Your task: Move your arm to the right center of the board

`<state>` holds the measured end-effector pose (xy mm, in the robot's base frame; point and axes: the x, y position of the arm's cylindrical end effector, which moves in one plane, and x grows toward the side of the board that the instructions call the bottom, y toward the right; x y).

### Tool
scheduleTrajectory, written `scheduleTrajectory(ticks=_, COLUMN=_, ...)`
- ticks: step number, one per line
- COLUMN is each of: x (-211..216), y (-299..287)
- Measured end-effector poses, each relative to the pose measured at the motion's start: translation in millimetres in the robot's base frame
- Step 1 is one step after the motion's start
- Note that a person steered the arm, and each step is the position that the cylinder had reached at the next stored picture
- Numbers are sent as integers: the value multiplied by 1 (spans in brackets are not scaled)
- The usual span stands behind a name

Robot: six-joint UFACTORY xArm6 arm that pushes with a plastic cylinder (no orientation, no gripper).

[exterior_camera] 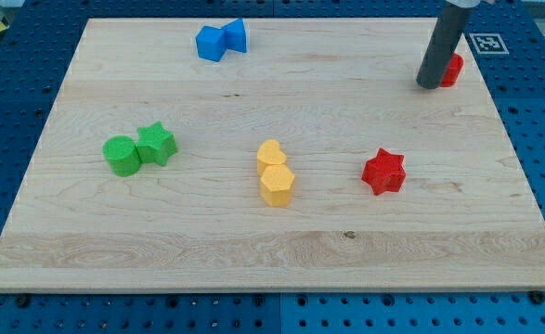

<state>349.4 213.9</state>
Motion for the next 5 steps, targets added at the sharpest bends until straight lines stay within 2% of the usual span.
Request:
scheduleTrajectory(ticks=2, x=112, y=1)
scheduleTrajectory(ticks=3, x=123, y=24)
scheduleTrajectory(ticks=4, x=112, y=36)
scheduleTrajectory(ticks=5, x=84, y=36)
